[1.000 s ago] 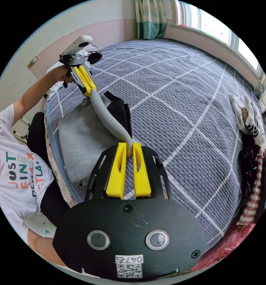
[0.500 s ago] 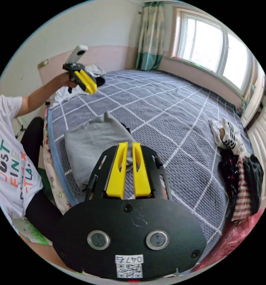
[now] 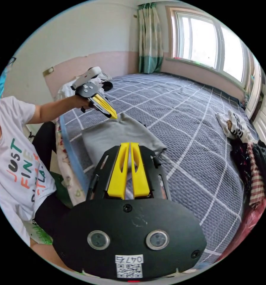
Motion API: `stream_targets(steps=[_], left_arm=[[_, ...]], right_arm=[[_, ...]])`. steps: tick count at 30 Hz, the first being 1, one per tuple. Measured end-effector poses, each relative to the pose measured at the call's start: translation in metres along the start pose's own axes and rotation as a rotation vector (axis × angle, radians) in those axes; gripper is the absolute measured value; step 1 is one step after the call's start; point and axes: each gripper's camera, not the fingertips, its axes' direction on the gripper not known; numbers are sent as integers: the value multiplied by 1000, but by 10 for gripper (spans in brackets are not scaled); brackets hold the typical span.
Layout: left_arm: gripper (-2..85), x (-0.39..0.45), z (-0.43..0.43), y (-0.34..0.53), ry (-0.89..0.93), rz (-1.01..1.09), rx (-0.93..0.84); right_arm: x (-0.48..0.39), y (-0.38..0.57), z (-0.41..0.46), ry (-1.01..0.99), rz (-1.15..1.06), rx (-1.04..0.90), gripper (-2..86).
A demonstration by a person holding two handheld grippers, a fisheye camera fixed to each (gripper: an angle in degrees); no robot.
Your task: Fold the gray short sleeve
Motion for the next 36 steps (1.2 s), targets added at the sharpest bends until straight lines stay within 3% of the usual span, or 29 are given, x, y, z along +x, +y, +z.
stream_targets(steps=[3,7,14,18,19,25,29,36], left_arm=[[-8,37,-6,16,83,80,-7],[-8,63,22,36,-14,70,-74],[-7,59,4,55,95,-98,68],[-2,70,18,57,53,-88,-21],[0,70,19,58,58,-99,-14],[94,38,-10,70,120,-389,224],[167,22,23,52,222,-488,124],[153,77,53,22,10,-449,69]], right_arm=[[-36,13,-15,23,-60,-24,-4],[-60,37,24,109,-169,-261,-6],[-67,40,-25,103,-132,-31,0],[-79,45,-4,95,-186,-181,1],[-78,50,10,81,-179,-230,2],[-68,53,-29,119,-20,-55,35],[-33,43,-31,156,117,-16,105],[6,12,4,216,227,-76,157]])
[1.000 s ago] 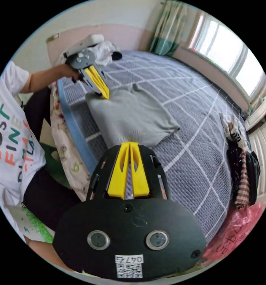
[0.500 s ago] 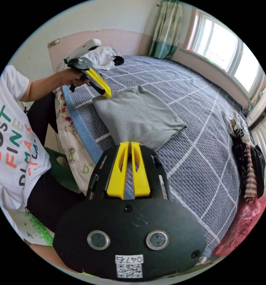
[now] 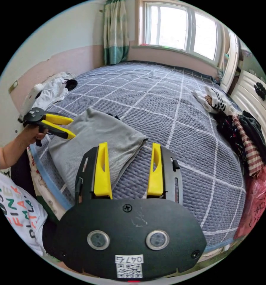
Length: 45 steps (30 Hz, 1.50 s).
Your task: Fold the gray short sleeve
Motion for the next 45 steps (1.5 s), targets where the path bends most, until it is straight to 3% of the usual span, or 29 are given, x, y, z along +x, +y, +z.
stream_targets(steps=[7,12,18,22,24,29,33,39,45], left_arm=[[87,15,13,-1,54,-81,26],[51,33,19,2,65,-73,79],[48,61,19,2,23,-46,126],[47,83,17,1,-17,3,160],[46,98,15,-2,-40,39,176],[45,123,3,-18,46,85,200],[44,176,-4,-64,93,239,191],[45,300,19,-147,145,469,201],[46,399,81,-220,248,441,117]], right_arm=[[9,-9,27,-101,87,-134,142],[-23,-8,16,-85,51,-115,52],[-115,-1,-1,359,-283,-74,24],[-187,34,-1,762,-663,25,18],[-199,44,-4,819,-723,59,17],[-167,41,-53,719,-535,113,17],[-107,44,-111,578,-343,89,17],[53,88,-211,473,-3,40,18],[213,139,-250,442,173,-58,18]])
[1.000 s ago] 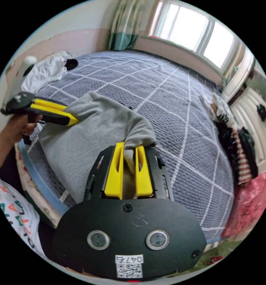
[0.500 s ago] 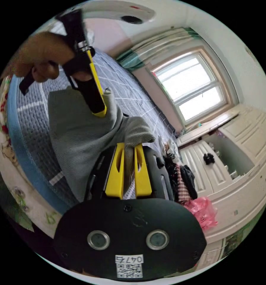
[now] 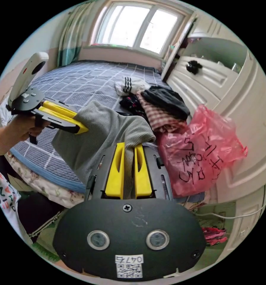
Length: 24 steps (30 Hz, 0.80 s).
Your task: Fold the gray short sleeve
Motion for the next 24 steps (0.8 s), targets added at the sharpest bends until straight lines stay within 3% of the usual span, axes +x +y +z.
stream_targets(steps=[5,7,9,11,14,17,22,24], left_arm=[[99,22,71,-7,-90,-61,-55],[170,30,82,2,-144,-10,-69],[185,27,78,18,-186,22,-75],[172,19,61,33,-238,7,-24],[134,16,37,40,-168,48,23],[112,37,40,30,-98,141,-11],[70,54,102,38,-263,120,-198],[60,47,110,51,-216,81,-185]], right_arm=[[86,31,87,-94,157,-140,30],[97,46,97,-69,221,-88,36],[103,63,87,-31,274,38,30],[109,89,58,100,355,210,15],[106,113,28,100,380,318,11],[84,122,30,58,325,258,8],[67,138,91,56,325,24,-5],[76,152,98,-53,443,96,-5]])
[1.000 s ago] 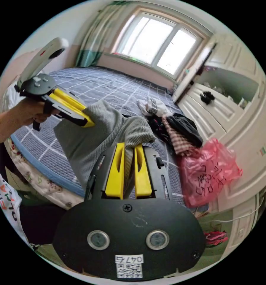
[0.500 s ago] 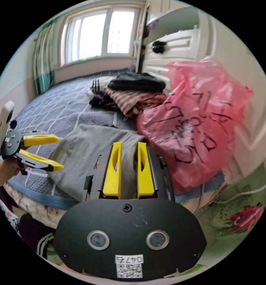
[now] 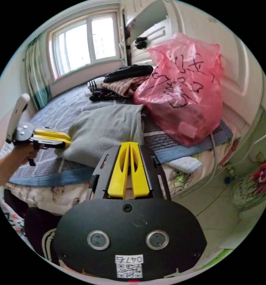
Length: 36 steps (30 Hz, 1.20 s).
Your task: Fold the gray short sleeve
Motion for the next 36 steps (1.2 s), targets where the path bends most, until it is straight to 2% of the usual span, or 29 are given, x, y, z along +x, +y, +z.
stream_targets(steps=[2,5,7,10,14,15,18,20,21,25,27,33,36], left_arm=[[50,-3,-7,7,23,-17,-4],[36,-6,-40,22,13,-32,163],[39,-8,-51,23,10,-41,227],[51,-6,-34,16,-21,-38,159],[56,-11,23,34,-61,-51,-20],[56,-14,22,49,-37,-62,42],[54,-24,-3,86,20,-105,82],[52,-32,-29,123,78,-116,141],[48,-37,-46,152,124,-111,160],[14,-53,-87,260,172,-129,177],[-1,-59,-110,339,107,-168,154],[-7,-72,-160,540,-68,-356,71],[-7,-79,-179,629,-171,-426,19]], right_arm=[[4,-3,-10,-68,28,14,-5],[-10,-18,-37,-27,-18,165,-6],[-19,-35,-31,-41,-44,164,-6],[-35,-60,18,-9,-79,5,-6],[-48,-50,92,29,-26,-206,-6],[-50,-45,95,15,-5,-187,-6],[-68,-27,78,-27,60,-67,-5],[-99,-3,22,-20,66,224,-2],[-109,4,9,-36,55,274,-1],[-212,56,-52,-250,-78,350,-8],[-272,84,-62,-323,-123,310,-11],[-518,184,-64,-533,-283,369,-12],[-639,212,-63,-577,-476,391,-12]])
